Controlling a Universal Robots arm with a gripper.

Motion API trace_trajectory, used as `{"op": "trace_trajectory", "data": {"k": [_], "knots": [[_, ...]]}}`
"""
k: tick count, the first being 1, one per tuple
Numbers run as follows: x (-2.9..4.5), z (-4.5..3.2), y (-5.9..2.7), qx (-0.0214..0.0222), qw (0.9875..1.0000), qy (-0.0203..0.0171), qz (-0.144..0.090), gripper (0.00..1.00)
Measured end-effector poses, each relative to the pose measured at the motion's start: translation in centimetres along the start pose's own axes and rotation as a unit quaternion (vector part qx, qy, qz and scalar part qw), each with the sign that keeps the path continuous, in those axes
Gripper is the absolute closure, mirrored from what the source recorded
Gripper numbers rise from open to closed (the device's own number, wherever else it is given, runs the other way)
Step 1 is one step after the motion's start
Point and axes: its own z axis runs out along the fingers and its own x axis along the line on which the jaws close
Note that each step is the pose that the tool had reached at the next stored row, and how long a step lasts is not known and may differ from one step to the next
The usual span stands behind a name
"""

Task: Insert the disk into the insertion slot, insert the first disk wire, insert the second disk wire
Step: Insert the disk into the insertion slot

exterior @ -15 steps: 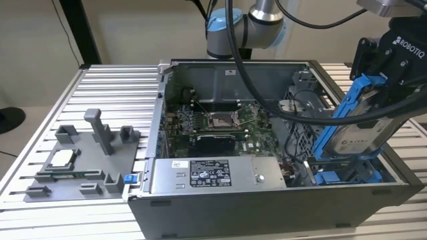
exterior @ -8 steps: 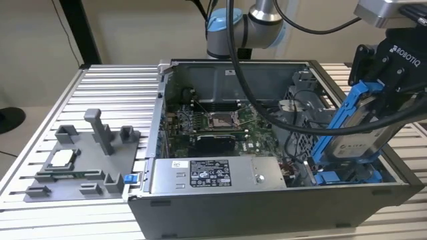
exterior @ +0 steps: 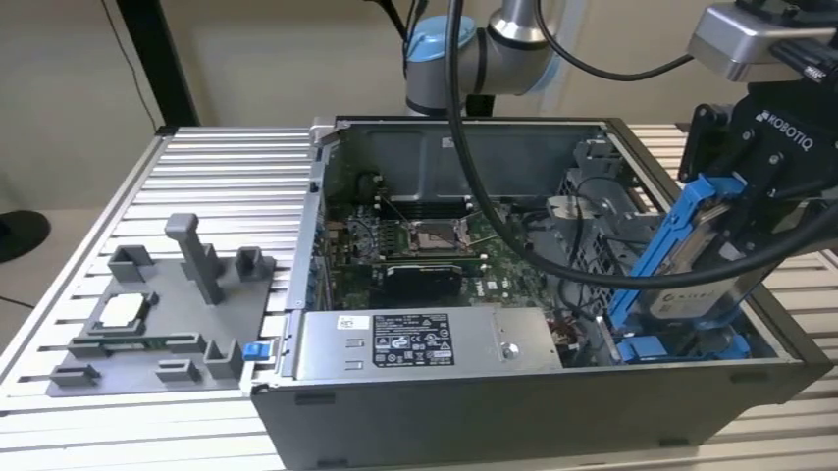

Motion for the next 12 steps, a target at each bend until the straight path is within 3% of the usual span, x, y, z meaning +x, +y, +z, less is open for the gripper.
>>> {"op": "trace_trajectory", "data": {"k": [7,12], "knots": [[0.03,0.78,-0.01,0.0000,1.0000,-0.0003,0.000,1.00],[0.03,0.76,-0.01,0.0001,1.0000,-0.0020,0.000,1.00]]}}
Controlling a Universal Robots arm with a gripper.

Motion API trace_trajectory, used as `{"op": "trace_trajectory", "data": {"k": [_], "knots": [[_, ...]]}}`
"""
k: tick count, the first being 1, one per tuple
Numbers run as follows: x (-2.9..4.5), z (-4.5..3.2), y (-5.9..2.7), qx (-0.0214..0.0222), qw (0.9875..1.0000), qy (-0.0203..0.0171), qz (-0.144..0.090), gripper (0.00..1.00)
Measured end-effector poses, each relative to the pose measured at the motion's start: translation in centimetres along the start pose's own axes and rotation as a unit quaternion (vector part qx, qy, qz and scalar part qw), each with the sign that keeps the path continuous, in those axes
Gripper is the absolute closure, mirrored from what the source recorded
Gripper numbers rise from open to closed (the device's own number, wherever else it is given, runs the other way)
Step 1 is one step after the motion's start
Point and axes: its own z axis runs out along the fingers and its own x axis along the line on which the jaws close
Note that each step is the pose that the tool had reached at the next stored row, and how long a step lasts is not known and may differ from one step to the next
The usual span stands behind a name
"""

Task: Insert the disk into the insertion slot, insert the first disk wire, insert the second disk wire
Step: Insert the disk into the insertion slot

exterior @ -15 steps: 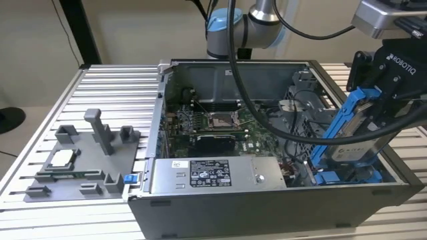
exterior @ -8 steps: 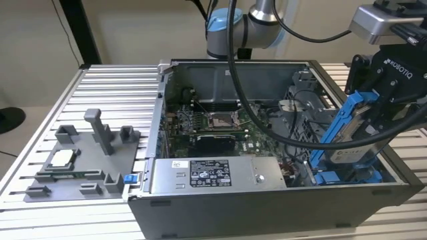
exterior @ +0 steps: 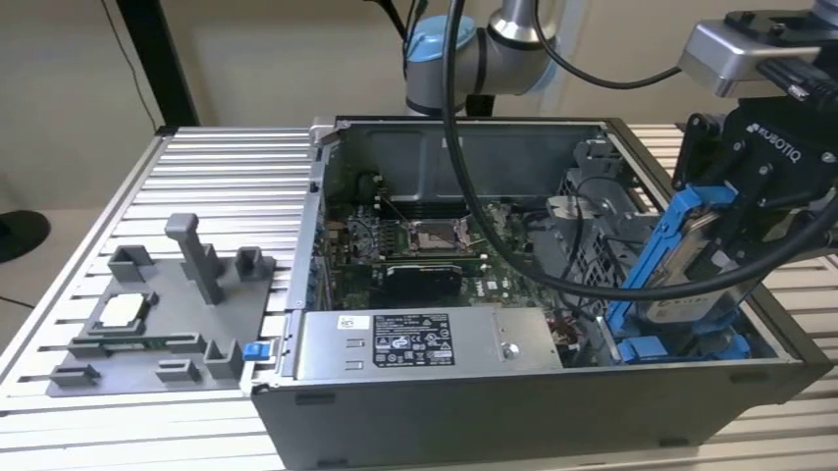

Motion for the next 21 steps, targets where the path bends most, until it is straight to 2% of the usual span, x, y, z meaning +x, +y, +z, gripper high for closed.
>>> {"op": "trace_trajectory", "data": {"k": [8,13,21], "knots": [[-0.02,-0.62,0.02,0.0000,1.0000,0.0001,0.000,1.00],[0.11,-0.64,0.03,-0.0002,1.0000,0.0002,0.000,1.00],[0.21,-0.61,0.05,-0.0030,1.0000,0.0003,0.000,1.00]]}}
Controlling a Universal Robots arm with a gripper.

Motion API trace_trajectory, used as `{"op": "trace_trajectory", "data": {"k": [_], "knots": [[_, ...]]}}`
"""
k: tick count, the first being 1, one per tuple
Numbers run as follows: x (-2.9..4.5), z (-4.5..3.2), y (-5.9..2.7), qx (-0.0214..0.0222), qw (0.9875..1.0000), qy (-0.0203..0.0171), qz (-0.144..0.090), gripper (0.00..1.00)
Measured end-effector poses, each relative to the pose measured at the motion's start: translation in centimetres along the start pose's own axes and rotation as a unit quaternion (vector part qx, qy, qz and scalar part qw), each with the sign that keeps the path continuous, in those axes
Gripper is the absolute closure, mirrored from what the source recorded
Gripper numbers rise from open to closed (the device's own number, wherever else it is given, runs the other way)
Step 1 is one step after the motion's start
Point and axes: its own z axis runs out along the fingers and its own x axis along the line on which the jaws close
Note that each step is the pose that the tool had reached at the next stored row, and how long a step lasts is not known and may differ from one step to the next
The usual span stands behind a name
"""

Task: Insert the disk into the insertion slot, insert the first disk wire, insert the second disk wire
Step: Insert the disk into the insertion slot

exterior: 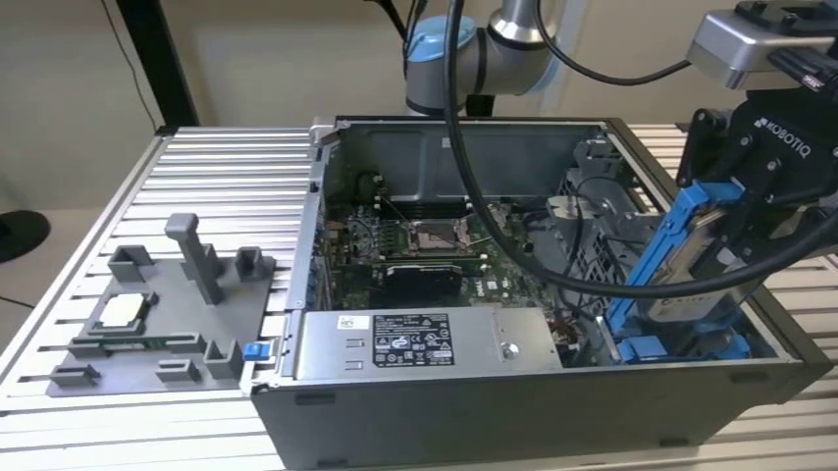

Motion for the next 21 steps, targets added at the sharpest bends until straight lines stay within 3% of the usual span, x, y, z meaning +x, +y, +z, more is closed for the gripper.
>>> {"op": "trace_trajectory", "data": {"k": [9,11,15,21], "knots": [[-0.02,0.26,0.00,-0.0014,1.0000,-0.0006,0.000,1.00],[-0.04,0.25,-0.03,-0.0014,1.0000,-0.0016,0.000,1.00],[-0.07,0.38,-0.04,-0.0014,1.0000,-0.0071,-0.001,1.00],[0.14,0.45,-0.20,-0.0015,1.0000,-0.0081,-0.001,1.00]]}}
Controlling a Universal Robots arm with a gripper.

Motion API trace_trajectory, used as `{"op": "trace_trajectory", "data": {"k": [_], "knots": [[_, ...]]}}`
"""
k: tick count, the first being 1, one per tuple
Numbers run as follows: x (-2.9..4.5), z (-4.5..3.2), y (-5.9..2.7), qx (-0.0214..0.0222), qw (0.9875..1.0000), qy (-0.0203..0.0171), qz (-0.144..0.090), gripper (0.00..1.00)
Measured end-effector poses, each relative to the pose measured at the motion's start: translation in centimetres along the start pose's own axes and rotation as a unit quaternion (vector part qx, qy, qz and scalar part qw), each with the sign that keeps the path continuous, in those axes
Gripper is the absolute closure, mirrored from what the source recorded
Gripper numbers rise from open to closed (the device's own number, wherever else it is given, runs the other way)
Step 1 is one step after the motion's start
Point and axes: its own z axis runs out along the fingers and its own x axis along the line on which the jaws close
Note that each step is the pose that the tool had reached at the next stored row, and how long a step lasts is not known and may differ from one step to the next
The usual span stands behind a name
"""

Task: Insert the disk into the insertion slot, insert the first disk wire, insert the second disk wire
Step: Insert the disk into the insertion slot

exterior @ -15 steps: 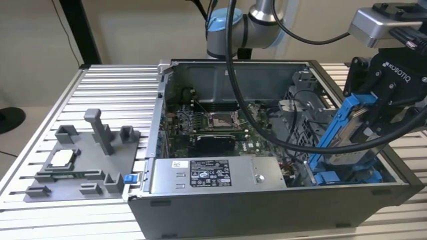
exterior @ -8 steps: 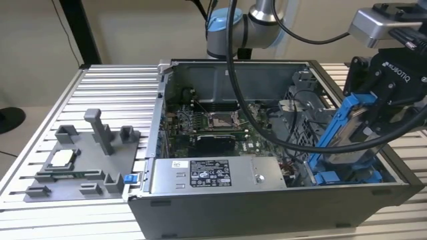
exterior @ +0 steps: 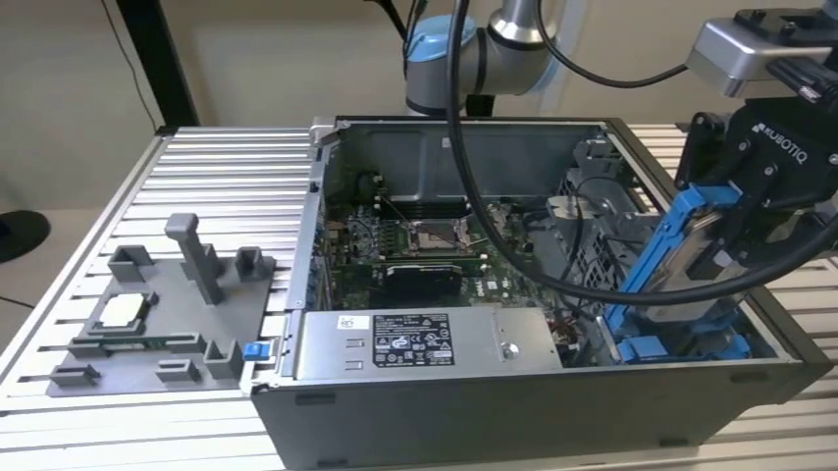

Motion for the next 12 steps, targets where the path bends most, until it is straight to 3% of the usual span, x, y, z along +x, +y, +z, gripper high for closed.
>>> {"op": "trace_trajectory", "data": {"k": [6,12], "knots": [[0.21,0.15,0.04,-0.0006,1.0000,-0.0005,0.000,1.00],[0.22,0.24,0.18,-0.0005,1.0000,-0.0051,0.000,1.00]]}}
